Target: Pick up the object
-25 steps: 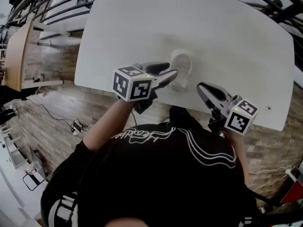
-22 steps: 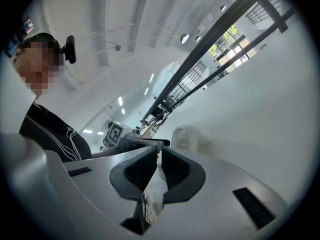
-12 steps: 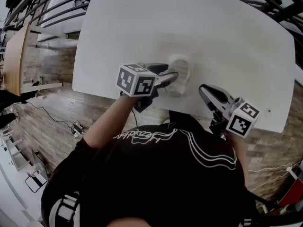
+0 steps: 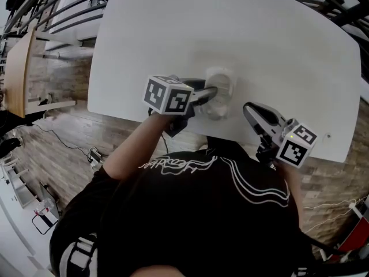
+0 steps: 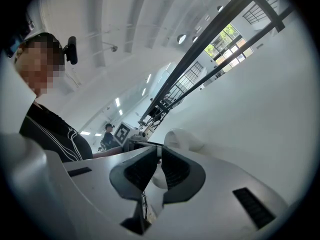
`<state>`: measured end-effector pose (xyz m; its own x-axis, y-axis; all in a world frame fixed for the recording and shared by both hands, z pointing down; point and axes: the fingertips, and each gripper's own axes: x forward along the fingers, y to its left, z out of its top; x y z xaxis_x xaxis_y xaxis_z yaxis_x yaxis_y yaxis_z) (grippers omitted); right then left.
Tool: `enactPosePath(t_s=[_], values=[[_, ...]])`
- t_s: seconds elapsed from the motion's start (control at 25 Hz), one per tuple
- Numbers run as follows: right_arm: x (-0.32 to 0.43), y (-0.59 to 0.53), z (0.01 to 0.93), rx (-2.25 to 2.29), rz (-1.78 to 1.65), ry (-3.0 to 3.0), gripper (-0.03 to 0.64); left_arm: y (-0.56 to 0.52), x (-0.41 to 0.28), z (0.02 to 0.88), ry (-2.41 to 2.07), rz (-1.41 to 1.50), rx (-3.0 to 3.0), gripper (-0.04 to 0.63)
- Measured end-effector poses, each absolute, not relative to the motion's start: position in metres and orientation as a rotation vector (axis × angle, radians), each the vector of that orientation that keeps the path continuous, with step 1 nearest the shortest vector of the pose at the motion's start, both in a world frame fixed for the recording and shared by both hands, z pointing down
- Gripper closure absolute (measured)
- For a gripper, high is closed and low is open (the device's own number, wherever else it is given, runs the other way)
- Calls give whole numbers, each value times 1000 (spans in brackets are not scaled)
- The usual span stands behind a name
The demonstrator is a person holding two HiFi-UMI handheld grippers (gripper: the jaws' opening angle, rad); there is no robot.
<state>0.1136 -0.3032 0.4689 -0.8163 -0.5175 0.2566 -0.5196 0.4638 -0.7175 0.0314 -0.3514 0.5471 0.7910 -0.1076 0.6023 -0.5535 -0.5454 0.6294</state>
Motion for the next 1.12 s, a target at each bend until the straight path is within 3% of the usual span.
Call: enactPosePath(t_s=[1.12], values=[[121, -307, 477, 986, 1348, -2673, 586, -350, 36, 543, -473, 589, 2075, 471]])
